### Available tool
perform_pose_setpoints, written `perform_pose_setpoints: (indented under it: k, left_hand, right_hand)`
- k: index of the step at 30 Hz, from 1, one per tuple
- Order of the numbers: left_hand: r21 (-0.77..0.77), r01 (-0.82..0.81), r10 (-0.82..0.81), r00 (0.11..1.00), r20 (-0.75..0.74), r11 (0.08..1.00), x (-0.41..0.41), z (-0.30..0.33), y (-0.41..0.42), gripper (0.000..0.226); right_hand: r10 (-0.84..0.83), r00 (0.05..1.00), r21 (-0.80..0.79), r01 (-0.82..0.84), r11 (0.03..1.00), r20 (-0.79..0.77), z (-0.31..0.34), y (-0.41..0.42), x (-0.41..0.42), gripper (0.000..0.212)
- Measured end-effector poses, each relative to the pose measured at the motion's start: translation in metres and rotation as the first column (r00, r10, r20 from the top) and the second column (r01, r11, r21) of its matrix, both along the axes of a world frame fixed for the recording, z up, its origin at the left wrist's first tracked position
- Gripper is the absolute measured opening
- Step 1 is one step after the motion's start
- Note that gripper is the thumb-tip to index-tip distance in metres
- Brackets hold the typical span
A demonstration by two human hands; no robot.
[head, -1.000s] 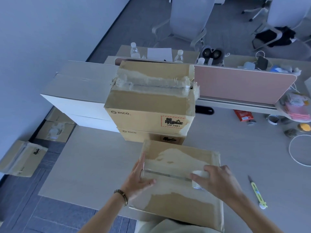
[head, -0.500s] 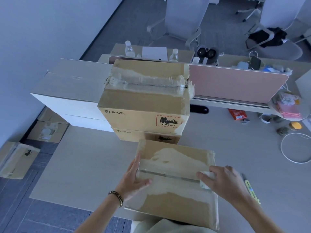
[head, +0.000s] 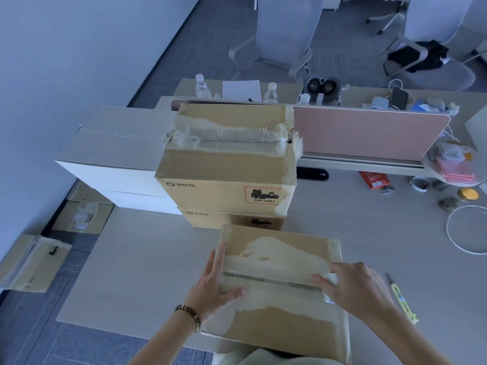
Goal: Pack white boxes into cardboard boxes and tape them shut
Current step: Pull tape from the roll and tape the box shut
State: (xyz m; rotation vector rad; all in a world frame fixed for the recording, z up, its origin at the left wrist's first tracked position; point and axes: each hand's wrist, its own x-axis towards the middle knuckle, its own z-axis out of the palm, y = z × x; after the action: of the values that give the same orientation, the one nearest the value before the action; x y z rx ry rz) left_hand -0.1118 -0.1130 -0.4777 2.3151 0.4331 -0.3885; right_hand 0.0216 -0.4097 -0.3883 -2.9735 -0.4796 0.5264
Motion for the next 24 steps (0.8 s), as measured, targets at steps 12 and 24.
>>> perform_pose_setpoints:
  k: [12,24]
  left_hand:
    - [0.579,0.237,-0.274,0.961,-0.024,0.78,0.004,-0.005,-0.016,0.119]
    - [0.525,0.274,-0.348,0.936,0.046,0.806,0.031,-0.01,-0.11,0.129]
  right_hand:
    - [-0.039,0.996,0.149,0.027,0.988,0.078,-0.027,-0.009,-0.004,0.053]
    - [-0.011,0.998,0.193,0.0,0.981,0.056,-0.027,-0.005,-0.004,0.042]
